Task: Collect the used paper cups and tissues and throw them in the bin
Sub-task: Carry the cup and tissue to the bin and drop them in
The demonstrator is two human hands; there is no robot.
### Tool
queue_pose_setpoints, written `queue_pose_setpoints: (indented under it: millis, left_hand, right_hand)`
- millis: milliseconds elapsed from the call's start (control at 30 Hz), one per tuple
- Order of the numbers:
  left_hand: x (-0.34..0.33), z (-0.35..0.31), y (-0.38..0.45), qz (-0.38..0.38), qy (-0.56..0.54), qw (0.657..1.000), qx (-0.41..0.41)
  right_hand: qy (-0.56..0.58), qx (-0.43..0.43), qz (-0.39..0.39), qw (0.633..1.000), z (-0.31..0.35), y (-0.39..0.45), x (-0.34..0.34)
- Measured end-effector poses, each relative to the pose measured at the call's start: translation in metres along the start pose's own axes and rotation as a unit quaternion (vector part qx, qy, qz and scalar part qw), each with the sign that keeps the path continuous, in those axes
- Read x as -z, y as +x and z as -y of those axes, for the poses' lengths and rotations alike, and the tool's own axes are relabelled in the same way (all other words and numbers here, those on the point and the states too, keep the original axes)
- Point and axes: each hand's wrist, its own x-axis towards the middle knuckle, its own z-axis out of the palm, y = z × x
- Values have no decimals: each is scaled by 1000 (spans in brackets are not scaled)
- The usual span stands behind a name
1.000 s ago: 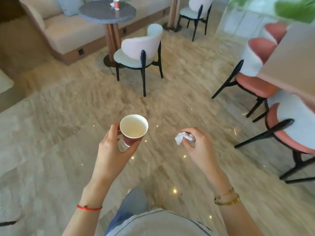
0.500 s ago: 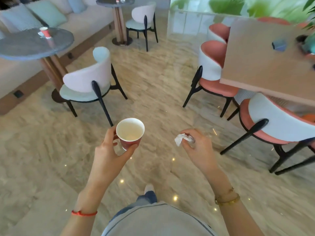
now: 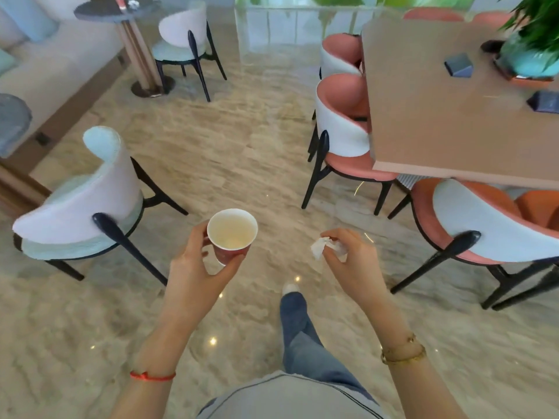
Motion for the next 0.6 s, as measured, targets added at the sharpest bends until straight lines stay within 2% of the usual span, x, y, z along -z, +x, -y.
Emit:
queue_pose_setpoints:
  millis: [300, 600]
  left_hand:
    - [-54, 6, 228, -8, -24, 999, -21]
    - [-95, 17, 429, -25, -31, 999, 4]
  right_hand:
    - [-7, 18, 0, 1000, -21, 238, -19]
    - [2, 31, 24, 999, -33, 455, -41]
